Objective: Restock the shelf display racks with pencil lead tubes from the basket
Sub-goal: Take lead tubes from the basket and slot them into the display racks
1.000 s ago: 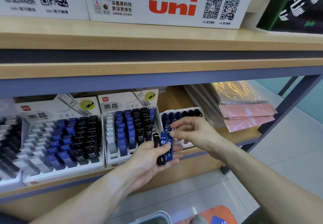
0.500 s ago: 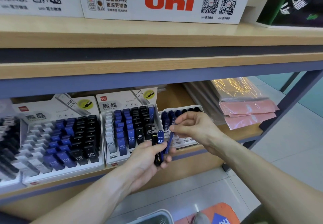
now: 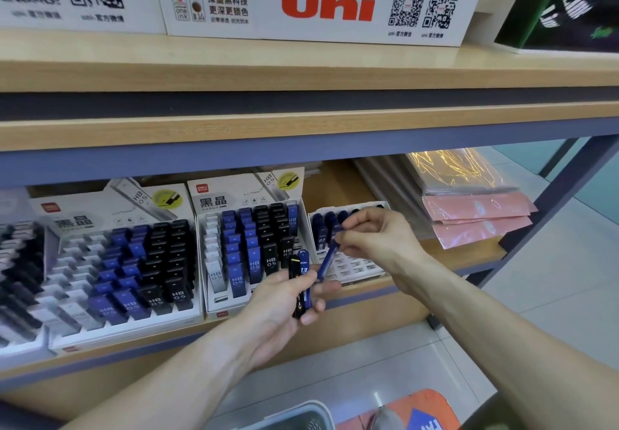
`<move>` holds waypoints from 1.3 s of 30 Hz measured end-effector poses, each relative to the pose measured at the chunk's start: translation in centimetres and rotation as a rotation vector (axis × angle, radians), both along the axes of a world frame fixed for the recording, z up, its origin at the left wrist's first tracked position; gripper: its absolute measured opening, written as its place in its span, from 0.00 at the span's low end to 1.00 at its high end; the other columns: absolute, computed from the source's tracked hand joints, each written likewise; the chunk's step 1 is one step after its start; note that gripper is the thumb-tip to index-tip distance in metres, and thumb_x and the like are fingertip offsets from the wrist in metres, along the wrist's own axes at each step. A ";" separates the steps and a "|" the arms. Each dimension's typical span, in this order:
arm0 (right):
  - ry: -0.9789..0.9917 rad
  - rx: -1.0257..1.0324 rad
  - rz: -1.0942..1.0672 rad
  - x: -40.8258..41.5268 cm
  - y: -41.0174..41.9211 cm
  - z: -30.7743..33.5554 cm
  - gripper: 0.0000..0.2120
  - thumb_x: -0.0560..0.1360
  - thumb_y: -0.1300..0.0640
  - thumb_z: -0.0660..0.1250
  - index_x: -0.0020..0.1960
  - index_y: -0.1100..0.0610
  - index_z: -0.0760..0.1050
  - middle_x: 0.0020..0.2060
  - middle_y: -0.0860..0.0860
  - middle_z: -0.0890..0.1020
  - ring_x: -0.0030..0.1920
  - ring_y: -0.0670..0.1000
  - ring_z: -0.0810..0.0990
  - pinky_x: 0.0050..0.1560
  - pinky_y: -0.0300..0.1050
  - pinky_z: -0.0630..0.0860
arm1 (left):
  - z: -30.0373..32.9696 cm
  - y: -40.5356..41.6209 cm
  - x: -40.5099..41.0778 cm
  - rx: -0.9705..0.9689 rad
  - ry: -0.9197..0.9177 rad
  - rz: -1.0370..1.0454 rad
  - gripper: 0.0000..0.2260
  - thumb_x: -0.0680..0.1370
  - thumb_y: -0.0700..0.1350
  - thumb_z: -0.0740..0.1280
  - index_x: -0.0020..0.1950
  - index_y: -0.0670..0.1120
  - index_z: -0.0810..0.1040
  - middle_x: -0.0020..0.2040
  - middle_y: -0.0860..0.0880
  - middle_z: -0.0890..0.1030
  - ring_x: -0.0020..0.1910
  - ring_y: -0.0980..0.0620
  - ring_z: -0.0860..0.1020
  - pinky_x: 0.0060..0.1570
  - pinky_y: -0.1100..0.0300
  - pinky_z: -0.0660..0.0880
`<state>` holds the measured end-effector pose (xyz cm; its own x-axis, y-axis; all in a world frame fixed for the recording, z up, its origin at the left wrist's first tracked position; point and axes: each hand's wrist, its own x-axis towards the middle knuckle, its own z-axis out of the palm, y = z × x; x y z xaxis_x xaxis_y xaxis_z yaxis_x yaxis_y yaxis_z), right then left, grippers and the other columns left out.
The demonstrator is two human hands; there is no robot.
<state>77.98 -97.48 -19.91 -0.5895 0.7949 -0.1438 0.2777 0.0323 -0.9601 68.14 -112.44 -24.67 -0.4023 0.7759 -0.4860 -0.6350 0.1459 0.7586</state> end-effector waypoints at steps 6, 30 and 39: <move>-0.109 0.352 -0.247 -0.8 0.9 -1.2 0.09 0.69 0.54 0.81 0.43 0.50 0.81 0.34 0.47 0.85 0.38 0.47 0.85 0.45 0.47 0.83 | -0.1 -0.4 -0.2 -0.045 -0.005 0.013 0.11 0.84 0.38 0.63 0.62 0.34 0.77 0.43 0.35 0.83 0.28 0.47 0.74 0.22 0.61 0.63; -0.316 0.937 0.035 -3.0 -1.0 -4.2 0.06 0.73 0.57 0.75 0.49 0.54 0.83 0.42 0.49 0.86 0.43 0.52 0.84 0.45 0.48 0.80 | 1.7 -1.6 -0.2 -0.025 -0.001 -0.071 0.11 0.84 0.35 0.60 0.62 0.36 0.78 0.52 0.37 0.86 0.46 0.41 0.86 0.34 0.60 0.80; -0.350 0.842 0.096 -2.4 -0.6 -4.2 0.20 0.74 0.68 0.65 0.62 0.53 0.82 0.45 0.49 0.85 0.46 0.51 0.83 0.50 0.47 0.81 | 1.6 -2.0 0.2 0.007 -0.015 -0.063 0.11 0.85 0.40 0.61 0.64 0.44 0.80 0.53 0.37 0.85 0.52 0.36 0.85 0.49 0.53 0.83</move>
<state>75.57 -98.04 -24.07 -0.6901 0.6682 0.2779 0.5087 0.7210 -0.4705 68.30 -114.44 -23.06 -0.3449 0.8029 -0.4862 -0.6359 0.1811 0.7502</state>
